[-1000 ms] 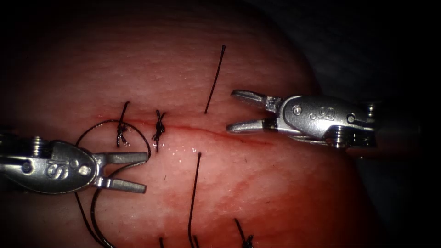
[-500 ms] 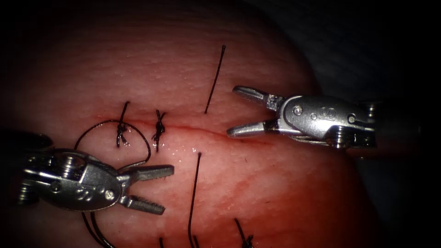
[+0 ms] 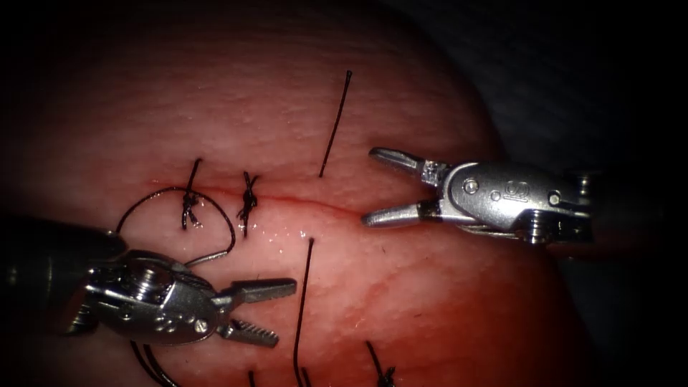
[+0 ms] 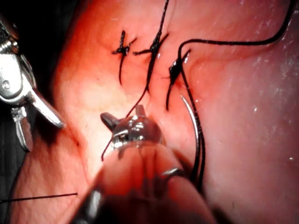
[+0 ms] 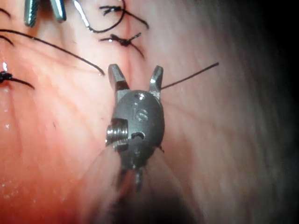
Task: Wound Closure
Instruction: Use the left driver to grab a working length of suture
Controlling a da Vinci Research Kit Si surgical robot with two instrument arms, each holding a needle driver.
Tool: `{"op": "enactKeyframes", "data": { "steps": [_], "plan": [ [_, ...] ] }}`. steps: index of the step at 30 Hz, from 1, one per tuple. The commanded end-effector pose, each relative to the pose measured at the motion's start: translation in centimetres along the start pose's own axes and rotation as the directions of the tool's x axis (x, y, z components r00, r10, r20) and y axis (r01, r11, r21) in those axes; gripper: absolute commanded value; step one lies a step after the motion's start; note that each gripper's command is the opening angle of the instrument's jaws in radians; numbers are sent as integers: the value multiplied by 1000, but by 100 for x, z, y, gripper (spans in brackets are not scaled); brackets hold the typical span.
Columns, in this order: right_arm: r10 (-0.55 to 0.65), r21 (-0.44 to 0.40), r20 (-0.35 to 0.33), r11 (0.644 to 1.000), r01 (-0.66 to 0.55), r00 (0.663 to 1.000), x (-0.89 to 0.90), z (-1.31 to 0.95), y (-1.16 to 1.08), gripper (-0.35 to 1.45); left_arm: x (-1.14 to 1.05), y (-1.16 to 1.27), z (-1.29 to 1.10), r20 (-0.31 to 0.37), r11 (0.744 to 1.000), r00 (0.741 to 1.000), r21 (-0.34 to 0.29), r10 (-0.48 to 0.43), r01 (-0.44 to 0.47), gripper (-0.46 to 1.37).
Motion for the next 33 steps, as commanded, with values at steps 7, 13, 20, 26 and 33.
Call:
{"op": "enactKeyframes", "data": {
  "steps": [7,13,20,26,33],
  "plan": [
    [-1,3,2,1000,1,1000,0,-4,-1,95,-3,7,11,-6,1000,1000,4,15,-15,28],
    [-1,3,2,1000,1,1000,0,-4,-1,94,-7,18,22,1,1000,1000,4,28,-28,22],
    [-1,3,2,1000,1,1000,0,-5,-3,94,-6,34,33,0,998,998,-19,56,-56,22],
    [-1,2,2,1000,1,1000,1,-6,-6,93,-7,30,28,-10,999,999,-29,46,-46,-13],
    [-48,-5,-2,999,48,999,-3,0,-17,96,-3,10,30,-18,999,999,-31,33,-34,-35]
  ]
}}
